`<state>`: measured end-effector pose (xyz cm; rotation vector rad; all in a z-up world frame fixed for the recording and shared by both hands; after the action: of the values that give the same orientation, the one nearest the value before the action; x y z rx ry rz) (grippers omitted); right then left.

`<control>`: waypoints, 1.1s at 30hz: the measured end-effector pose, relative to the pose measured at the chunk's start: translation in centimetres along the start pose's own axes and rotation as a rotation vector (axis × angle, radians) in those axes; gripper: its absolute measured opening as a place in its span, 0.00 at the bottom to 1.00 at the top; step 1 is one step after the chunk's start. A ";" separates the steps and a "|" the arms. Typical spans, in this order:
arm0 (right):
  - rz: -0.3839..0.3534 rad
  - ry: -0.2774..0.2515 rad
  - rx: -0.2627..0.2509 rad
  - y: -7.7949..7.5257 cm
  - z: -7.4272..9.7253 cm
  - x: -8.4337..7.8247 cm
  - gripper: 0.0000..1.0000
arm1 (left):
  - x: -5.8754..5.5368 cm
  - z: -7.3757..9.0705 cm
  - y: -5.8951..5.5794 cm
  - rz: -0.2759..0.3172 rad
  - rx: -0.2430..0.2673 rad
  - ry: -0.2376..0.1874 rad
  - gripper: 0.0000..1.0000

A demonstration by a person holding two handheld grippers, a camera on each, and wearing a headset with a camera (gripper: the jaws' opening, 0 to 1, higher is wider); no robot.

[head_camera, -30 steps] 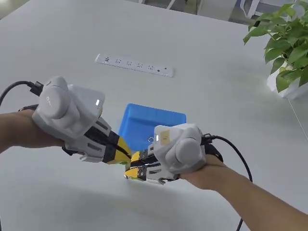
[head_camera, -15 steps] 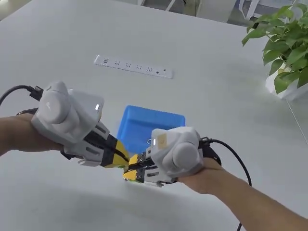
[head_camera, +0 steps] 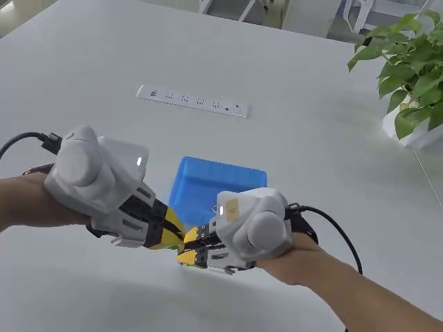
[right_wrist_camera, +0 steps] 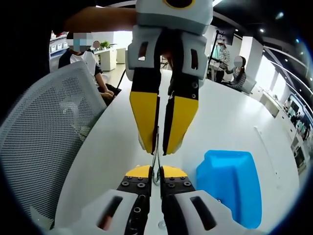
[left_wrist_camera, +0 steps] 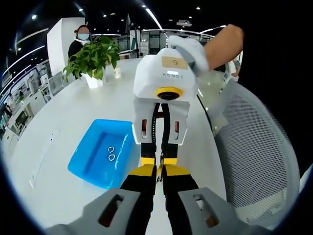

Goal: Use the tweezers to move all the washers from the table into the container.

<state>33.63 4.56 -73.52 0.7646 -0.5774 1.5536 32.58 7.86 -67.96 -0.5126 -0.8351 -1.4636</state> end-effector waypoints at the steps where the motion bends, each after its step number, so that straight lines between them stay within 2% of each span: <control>1: 0.000 -0.001 0.000 0.0 0.0 0.0 0.06 | 0.0 0.1 0.1 0.006 0.005 -0.004 0.11; 8: -0.009 0.002 0.009 0.1 0.4 0.3 0.07 | 0.4 0.9 0.3 0.052 0.034 -0.043 0.20; 12: -0.012 0.004 0.016 0.2 0.7 0.6 0.07 | 0.8 1.5 0.3 0.087 0.050 -0.069 0.29; 15: -0.019 0.003 0.019 0.3 1.0 0.8 0.07 | 1.1 2.1 0.4 0.103 0.071 -0.089 0.31; 30: -0.038 0.000 0.008 0.2 3.2 2.7 0.07 | 0.9 3.9 0.5 0.150 0.140 -0.109 0.49; 33: -0.036 0.003 0.002 0.0 3.8 3.0 0.07 | 0.7 4.1 0.6 0.159 0.162 -0.112 0.57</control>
<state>34.02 3.71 -68.77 0.7703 -0.5573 1.5226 32.39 10.50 -64.73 -0.5304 -0.9706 -1.2193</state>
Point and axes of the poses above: the centre of the closed fingertips' face, and the gripper's own axes: z roughly backward along the fingers, y roughly to its left, x roughly out of its top, the point moved 4 cm from there along z, roughly backward along the fingers, and after that the axes turned 14 degrees about -z, right-handed, at the moved point
